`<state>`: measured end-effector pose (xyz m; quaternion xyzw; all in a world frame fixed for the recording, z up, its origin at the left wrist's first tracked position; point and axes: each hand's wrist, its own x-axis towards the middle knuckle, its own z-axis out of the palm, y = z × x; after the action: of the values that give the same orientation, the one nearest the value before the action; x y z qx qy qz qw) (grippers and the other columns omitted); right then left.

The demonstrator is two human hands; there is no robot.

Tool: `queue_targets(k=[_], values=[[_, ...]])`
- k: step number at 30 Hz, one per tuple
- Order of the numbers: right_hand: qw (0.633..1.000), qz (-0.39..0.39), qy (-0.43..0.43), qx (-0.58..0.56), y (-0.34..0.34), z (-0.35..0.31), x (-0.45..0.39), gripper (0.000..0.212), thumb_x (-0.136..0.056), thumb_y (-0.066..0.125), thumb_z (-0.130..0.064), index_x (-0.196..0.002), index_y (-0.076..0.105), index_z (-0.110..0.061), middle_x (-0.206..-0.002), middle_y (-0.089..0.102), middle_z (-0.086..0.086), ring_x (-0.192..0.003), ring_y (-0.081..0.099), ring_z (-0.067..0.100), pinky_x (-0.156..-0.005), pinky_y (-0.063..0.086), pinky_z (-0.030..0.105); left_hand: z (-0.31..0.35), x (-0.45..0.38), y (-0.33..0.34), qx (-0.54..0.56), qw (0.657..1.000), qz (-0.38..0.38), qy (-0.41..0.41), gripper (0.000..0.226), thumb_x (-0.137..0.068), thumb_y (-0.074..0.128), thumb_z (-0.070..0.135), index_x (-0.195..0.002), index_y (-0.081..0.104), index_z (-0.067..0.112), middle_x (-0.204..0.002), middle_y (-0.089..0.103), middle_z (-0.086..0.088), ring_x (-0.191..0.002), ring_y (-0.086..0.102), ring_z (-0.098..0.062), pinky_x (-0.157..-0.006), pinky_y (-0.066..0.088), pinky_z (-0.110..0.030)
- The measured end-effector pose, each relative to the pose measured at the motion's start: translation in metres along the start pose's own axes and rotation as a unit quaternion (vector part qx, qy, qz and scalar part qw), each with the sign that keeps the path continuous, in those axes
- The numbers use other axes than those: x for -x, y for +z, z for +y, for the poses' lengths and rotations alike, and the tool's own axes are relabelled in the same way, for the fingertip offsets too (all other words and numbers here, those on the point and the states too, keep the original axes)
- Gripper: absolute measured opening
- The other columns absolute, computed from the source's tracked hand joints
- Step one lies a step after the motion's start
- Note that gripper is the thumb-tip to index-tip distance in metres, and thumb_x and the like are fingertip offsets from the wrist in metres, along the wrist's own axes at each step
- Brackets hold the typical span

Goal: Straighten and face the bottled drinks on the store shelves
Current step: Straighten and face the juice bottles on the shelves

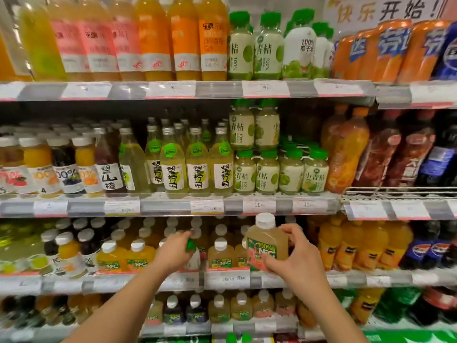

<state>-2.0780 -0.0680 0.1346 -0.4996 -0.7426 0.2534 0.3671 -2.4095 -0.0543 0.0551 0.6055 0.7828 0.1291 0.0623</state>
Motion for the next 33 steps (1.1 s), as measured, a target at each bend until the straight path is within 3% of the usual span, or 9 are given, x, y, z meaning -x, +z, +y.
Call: queue_targets(k=[3, 8, 17, 21, 25, 29, 33], values=[[1.000, 0.003, -0.002, 0.009, 0.000, 0.004, -0.005, 0.056, -0.070, 0.085, -0.043, -0.110, 0.045, -0.047, -0.104, 0.063, -0.024, -0.091, 0.061, -0.007, -0.071, 0.053, 0.022, -0.007, -0.005, 0.013, -0.009, 1.000, -0.015, -0.015, 0.059, -0.094, 0.064, 0.024, -0.149, 0.043, 0.021, -0.141, 0.056, -0.008, -0.128, 0.053, -0.028, -0.102, 0.045, -0.037], [1.000, -0.001, 0.006, 0.025, 0.007, 0.008, -0.011, 0.057, -0.074, 0.086, -0.037, -0.116, 0.048, -0.037, -0.106, 0.060, -0.026, -0.090, 0.054, -0.017, -0.064, 0.043, 0.003, -0.015, -0.005, 0.035, 0.040, 0.999, -0.009, -0.028, 0.067, -0.091, 0.067, 0.018, -0.151, 0.037, 0.020, -0.143, 0.052, -0.008, -0.127, 0.053, -0.027, -0.101, 0.046, -0.036], [0.999, -0.036, 0.008, 0.028, 0.033, 0.014, -0.017, 0.058, -0.074, 0.087, -0.034, -0.118, 0.049, -0.035, -0.104, 0.058, -0.028, -0.087, 0.052, -0.021, -0.064, 0.042, 0.003, -0.005, -0.005, 0.043, 0.014, 0.999, 0.035, -0.034, 0.057, -0.089, 0.071, 0.023, -0.140, 0.047, 0.020, -0.131, 0.056, -0.007, -0.119, 0.056, -0.029, -0.098, 0.050, -0.041], [0.998, -0.062, 0.004, 0.026, 0.046, 0.015, -0.023, 0.058, -0.073, 0.087, -0.037, -0.116, 0.048, -0.037, -0.104, 0.060, -0.025, -0.089, 0.057, -0.010, -0.067, 0.044, 0.013, -0.004, 0.001, 0.044, 0.023, 0.998, 0.043, -0.028, 0.052, -0.088, 0.071, 0.020, -0.134, 0.046, 0.024, -0.123, 0.064, -0.004, -0.109, 0.063, -0.027, -0.087, 0.055, -0.040], [0.994, -0.091, 0.006, 0.052, 0.062, 0.019, -0.036, 0.061, -0.064, 0.084, -0.051, -0.111, 0.044, -0.047, -0.101, 0.068, -0.021, -0.087, 0.066, 0.005, -0.075, 0.056, 0.035, -0.010, 0.019, 0.035, 0.104, 0.988, 0.110, -0.038, 0.043, -0.089, 0.072, 0.025, -0.125, 0.049, 0.028, -0.114, 0.067, 0.004, -0.101, 0.065, -0.021, -0.079, 0.054, -0.033], [0.990, -0.124, -0.003, 0.063, 0.082, 0.011, -0.052, 0.062, -0.064, 0.085, -0.047, -0.113, 0.047, -0.040, -0.098, 0.071, -0.019, -0.083, 0.069, 0.004, -0.075, 0.059, 0.037, -0.018, 0.043, 0.010, 0.195, 0.965, 0.163, -0.060, 0.041, -0.088, 0.075, 0.026, -0.122, 0.052, 0.030, -0.104, 0.068, 0.003, -0.092, 0.065, -0.022, -0.078, 0.056, -0.041], [0.984, -0.155, -0.022, 0.082, 0.108, -0.002, -0.069, 0.066, -0.059, 0.085, -0.051, -0.111, 0.046, -0.042, -0.105, 0.069, -0.016, -0.096, 0.068, 0.013, -0.085, 0.058, 0.041, -0.030, 0.067, -0.016, 0.250, 0.947, 0.189, -0.066, 0.038, -0.087, 0.077, 0.025, -0.118, 0.056, 0.031, -0.099, 0.068, 0.005, -0.085, 0.064, -0.015, -0.074, 0.054, -0.035]])
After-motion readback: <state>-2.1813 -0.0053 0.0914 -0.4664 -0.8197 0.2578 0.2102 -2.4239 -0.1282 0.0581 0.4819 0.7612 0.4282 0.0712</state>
